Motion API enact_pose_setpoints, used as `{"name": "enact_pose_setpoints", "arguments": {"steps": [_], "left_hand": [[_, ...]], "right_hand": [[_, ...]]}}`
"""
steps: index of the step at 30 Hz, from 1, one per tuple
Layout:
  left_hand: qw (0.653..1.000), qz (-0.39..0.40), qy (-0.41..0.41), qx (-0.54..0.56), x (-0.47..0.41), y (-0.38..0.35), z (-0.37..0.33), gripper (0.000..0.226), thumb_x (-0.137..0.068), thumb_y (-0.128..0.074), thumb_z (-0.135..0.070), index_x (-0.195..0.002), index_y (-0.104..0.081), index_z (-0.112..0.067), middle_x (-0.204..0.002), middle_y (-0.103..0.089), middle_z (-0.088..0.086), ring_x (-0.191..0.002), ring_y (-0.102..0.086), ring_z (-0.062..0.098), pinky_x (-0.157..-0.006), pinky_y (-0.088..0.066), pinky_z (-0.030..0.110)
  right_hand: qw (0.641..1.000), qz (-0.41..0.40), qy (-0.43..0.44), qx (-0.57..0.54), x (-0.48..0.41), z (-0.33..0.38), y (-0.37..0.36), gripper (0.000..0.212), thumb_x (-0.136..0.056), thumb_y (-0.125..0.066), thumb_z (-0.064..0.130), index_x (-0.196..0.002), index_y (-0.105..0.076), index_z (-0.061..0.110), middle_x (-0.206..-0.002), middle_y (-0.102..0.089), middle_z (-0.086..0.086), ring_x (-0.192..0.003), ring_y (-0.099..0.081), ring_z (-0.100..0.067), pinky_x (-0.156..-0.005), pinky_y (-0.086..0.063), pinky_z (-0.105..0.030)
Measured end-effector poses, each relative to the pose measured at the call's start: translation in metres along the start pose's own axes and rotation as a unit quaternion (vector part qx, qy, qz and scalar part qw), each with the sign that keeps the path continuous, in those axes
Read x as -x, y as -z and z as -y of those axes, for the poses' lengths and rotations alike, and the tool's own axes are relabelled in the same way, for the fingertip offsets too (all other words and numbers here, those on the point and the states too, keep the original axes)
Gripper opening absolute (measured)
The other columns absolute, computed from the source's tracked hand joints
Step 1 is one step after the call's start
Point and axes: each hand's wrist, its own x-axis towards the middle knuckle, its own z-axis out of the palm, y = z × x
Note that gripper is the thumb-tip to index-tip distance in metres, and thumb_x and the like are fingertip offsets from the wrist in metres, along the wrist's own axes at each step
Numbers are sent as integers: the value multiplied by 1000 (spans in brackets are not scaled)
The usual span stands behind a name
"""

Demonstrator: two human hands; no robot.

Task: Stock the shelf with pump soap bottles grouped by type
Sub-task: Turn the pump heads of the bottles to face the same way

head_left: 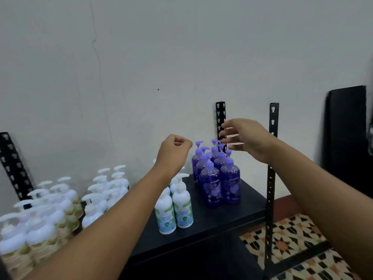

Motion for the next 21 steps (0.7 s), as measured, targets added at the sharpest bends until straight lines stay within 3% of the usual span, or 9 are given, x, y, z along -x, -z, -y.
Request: {"name": "enact_pose_setpoints", "arguments": {"steps": [5, 8, 12, 14, 17, 21], "left_hand": [[999, 27, 26, 12, -9, -36, 19, 3, -97, -62, -24, -98, -60, -22, -101, -64, -4, -97, -68, 23, -95, -57, 48], [998, 39, 40, 13, -23, -55, 35, 5, -99, -57, -22, -101, -59, -26, -110, -63, -3, -102, -66, 20, -98, -55, 45], [995, 80, 49, -30, -42, -75, 51, 34, -101, -45, -15, -133, -54, -24, -121, -61, 2, -82, -57, 14, -84, -53, 35], [992, 104, 49, -55, -49, -82, 57, 43, -101, -41, -15, -142, -49, -27, -129, -58, 3, -91, -58, 15, -88, -50, 34], [987, 133, 64, -62, -57, -89, 63, 46, -103, -38, -17, -146, -46, -30, -134, -56, 1, -111, -59, 20, -103, -49, 44], [980, 169, 89, -55, -63, -93, 68, 49, -104, -37, -27, -151, -40, -40, -144, -53, -4, -117, -62, 28, -105, -50, 51]], "right_hand": [[998, -54, -18, -2, -11, -33, 30, 23, -98, -56, 25, -111, -68, 10, -102, -72, -7, -86, -67, -21, -80, -52, -35], [997, -59, -39, 20, -26, -60, 35, 21, -100, -55, 25, -111, -67, 11, -107, -72, -9, -92, -68, -21, -84, -54, -37], [995, -31, -54, 74, -45, -90, 31, 17, -101, -53, 26, -112, -64, 18, -114, -66, -3, -108, -63, -22, -92, -51, -39], [994, -11, -61, 90, -54, -102, 28, 27, -99, -55, 27, -126, -60, 21, -119, -65, -1, -114, -61, -23, -97, -50, -40], [993, 14, -63, 102, -66, -113, 25, 54, -89, -62, 29, -142, -52, 29, -133, -62, -4, -120, -61, -24, -106, -48, -45], [992, 26, -70, 101, -74, -116, 27, 54, -92, -57, 24, -145, -49, 31, -137, -59, 1, -123, -58, -22, -100, -49, -38]]}}
